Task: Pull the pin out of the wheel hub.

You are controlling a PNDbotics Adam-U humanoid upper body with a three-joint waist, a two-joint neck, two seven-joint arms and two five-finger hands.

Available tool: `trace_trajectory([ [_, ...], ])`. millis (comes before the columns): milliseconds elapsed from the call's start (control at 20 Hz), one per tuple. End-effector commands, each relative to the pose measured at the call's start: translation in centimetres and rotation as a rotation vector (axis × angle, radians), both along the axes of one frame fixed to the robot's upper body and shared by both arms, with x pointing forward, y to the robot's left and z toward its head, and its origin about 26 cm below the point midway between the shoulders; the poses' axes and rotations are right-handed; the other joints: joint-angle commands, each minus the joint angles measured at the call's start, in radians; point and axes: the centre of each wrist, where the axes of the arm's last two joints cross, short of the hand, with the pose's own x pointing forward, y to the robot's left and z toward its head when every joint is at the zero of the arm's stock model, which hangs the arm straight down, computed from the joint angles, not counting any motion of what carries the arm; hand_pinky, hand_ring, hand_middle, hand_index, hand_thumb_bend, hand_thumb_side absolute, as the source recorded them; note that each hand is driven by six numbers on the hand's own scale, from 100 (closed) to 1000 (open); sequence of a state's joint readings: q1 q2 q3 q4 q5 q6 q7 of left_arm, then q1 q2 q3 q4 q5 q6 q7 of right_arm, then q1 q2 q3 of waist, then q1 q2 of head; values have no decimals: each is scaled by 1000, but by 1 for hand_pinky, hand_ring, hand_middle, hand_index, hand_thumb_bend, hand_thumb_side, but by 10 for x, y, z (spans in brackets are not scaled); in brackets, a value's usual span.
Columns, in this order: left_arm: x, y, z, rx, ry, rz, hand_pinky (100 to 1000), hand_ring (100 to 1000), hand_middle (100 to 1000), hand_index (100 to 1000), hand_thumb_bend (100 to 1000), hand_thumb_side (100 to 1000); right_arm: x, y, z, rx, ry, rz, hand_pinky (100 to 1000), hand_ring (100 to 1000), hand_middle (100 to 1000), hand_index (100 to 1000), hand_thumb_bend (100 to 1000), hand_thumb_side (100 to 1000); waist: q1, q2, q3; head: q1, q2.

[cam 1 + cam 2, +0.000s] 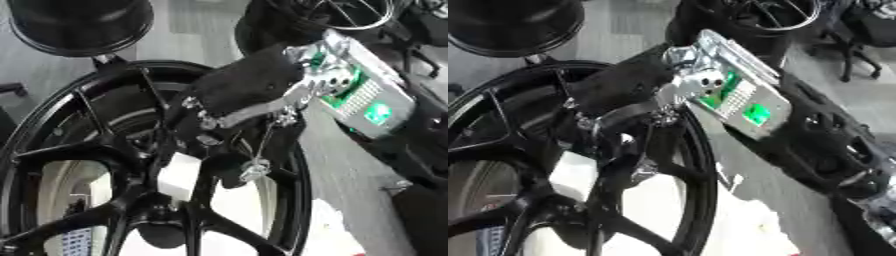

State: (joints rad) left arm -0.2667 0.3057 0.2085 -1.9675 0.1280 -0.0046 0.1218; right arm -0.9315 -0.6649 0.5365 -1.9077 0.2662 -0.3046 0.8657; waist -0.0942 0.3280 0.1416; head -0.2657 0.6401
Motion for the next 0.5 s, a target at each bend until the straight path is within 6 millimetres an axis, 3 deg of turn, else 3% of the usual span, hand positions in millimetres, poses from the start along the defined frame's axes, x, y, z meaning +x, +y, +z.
trace_trajectory([
  [50, 1, 8, 1, -25, -4, 36, 821, 710, 570, 819, 100, 677, 0, -2, 5, -13, -22, 11, 900, 847, 796, 861, 362, 100, 4, -13, 3, -9, -13],
  [500, 5, 20, -13, -82, 43, 98, 821, 710, 569, 817, 100, 693, 2, -1, -1, -41, 2, 22, 895, 839, 772, 855, 362, 100, 0, 1, 12, -13, -16],
])
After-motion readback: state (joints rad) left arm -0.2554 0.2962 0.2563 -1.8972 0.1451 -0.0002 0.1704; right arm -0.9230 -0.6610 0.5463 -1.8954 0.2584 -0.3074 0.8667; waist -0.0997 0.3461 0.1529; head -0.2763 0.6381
